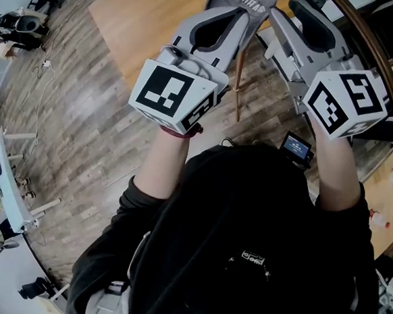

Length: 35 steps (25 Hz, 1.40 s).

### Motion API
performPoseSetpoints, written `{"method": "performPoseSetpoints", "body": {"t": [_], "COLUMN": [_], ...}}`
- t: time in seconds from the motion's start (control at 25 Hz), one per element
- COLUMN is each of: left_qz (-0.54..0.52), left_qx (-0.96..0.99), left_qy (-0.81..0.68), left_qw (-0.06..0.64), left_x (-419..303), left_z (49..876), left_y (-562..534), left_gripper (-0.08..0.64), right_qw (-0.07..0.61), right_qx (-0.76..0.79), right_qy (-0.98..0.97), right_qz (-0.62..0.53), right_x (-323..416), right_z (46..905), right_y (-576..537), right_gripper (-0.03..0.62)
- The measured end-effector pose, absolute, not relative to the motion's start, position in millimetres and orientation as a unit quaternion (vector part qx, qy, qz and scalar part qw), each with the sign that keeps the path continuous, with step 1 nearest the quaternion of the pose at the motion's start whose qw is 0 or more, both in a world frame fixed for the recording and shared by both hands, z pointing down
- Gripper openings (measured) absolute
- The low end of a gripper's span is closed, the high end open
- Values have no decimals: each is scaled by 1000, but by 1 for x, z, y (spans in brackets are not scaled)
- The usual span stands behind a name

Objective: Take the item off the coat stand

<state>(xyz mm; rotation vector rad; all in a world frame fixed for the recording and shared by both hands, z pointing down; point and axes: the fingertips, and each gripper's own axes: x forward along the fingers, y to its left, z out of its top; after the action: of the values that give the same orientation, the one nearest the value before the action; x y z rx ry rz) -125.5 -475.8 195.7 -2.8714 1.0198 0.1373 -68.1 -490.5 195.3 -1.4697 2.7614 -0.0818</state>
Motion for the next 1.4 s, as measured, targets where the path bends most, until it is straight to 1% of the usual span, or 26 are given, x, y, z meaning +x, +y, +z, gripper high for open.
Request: {"method": "performPoseSetpoints", "body": {"t": [0.12,0.48,0.64,0.8,1.0,1.16,1.24,1.28,1.4], "left_qz": [56,54,47,47,45,51,49,46,36], "left_qx": [-939,-940,-940,-934,-927,-925,-925,-927,-935], "left_qy": [336,335,337,351,370,374,375,369,350], "left_qw": [43,30,29,40,45,49,40,39,39], "left_x": [-129,-138,-135,-141,-144,-155,-152,-147,-137], "left_z": [193,201,205,201,210,202,201,203,214], "left_y": [-477,-483,-485,-490,-494,-498,-500,-498,-494], "left_gripper": [-2,-1,-1,-1,-1,-1,-1,0,0], "right_qw": [8,-26,-28,-13,-43,-53,-46,-43,-44], "right_qx": [-475,-490,-480,-485,-501,-504,-507,-512,-522], "right_qy": [880,870,875,874,865,862,860,858,852], "right_qz": [-30,-44,-48,-32,-8,-7,-9,-8,-1], "right_x": [-68,-70,-73,-66,-55,-65,-69,-69,-73], "right_z": [197,209,214,198,216,218,214,214,219], "right_y": [-494,-508,-515,-530,-551,-563,-564,-563,-560], "right_gripper": [173,206,209,209,224,224,219,206,105]}}
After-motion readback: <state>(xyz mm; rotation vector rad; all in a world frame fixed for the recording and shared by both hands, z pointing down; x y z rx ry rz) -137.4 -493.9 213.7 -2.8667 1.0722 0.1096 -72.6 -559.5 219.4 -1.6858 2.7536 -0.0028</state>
